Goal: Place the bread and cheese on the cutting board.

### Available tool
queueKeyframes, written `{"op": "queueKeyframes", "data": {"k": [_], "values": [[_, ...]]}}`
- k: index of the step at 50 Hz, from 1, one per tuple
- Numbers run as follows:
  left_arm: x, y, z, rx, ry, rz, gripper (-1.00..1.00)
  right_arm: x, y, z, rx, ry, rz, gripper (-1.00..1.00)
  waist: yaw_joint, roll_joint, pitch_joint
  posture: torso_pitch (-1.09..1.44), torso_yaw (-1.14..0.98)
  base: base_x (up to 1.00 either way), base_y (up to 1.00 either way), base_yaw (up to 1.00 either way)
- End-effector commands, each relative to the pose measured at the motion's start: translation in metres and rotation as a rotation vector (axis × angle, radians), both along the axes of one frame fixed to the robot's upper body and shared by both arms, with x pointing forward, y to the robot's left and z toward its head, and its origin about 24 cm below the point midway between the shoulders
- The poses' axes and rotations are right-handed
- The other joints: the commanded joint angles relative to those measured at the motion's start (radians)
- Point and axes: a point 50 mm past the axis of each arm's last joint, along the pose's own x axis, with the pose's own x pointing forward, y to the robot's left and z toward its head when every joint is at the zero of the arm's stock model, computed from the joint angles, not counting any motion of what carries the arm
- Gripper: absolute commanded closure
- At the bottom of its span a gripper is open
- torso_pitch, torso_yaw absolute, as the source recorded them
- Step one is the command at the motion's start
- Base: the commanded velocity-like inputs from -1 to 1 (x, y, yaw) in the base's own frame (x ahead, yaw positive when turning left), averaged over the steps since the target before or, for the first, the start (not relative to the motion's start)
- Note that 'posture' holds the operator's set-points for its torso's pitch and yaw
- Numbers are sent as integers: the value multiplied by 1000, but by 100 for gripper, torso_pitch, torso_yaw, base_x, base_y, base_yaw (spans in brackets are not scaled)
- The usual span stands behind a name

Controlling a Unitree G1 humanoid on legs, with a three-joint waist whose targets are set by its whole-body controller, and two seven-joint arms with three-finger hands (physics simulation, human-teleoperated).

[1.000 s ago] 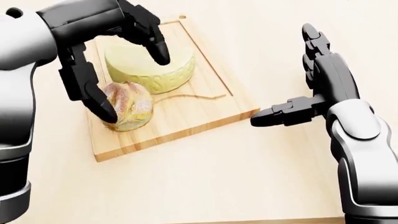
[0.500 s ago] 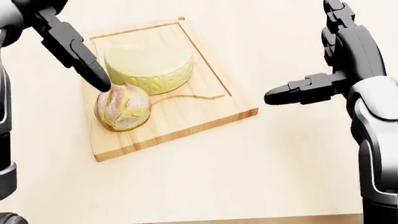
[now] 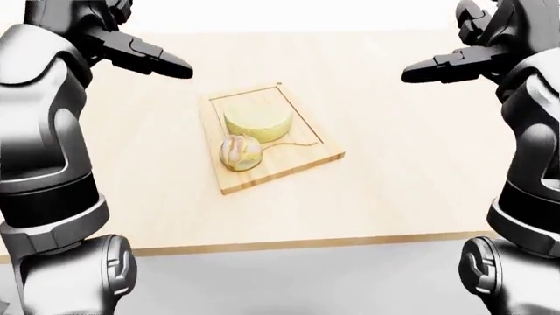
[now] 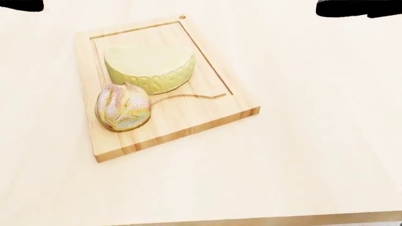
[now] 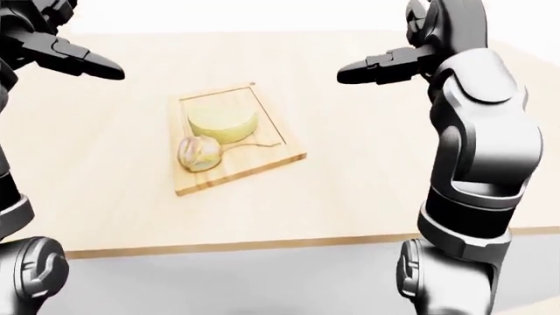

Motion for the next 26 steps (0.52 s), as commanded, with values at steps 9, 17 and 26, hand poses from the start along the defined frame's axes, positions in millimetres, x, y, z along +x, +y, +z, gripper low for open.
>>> {"op": "queueKeyframes", "data": {"k": [9,17,26], "values": [[-21,5,32,-25,-102,11,-100,-18,-1,36,-16,-116,5,-100,-3,0,-21,0,0,0,0,0],[-28,10,50,-32,-144,25,-100,-29,-6,63,-22,-156,-1,-100,-3,1,-12,0,0,0,0,0],[-37,16,65,-47,-188,43,-100,-39,-12,82,-28,-186,-10,-100,-4,0,-4,0,0,0,0,0]]}}
